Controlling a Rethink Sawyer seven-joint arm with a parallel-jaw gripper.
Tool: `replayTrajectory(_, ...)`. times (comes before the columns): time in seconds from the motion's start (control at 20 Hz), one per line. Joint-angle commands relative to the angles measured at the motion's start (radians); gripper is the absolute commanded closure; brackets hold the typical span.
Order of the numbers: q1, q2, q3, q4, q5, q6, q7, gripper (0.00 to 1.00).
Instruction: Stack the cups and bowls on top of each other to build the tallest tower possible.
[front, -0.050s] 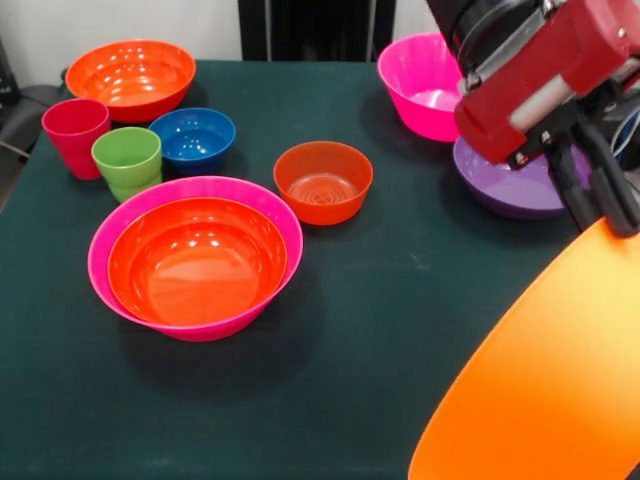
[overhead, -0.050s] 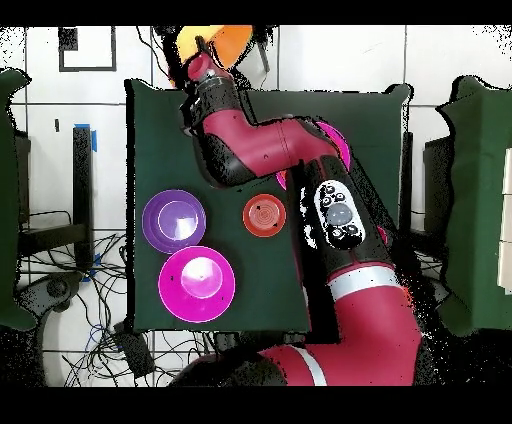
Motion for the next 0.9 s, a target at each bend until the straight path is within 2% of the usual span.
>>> replayTrajectory(0.05, 0.066, 0.062, -0.094, 0.006, 0.011, -0.094, -0.063, 1.00)
replayTrajectory(0.3, 0.120, 0.070, -0.166, 0.030, 0.085, -0.150, -0.069, 1.00)
replayTrajectory(0.7, 0.158, 0.054, -0.224, 0.089, 0.108, -0.195, -0.035, 1.00)
replayTrajectory(0.9, 0.170, 0.071, -0.243, 0.127, 0.121, -0.245, -0.016, 1.00)
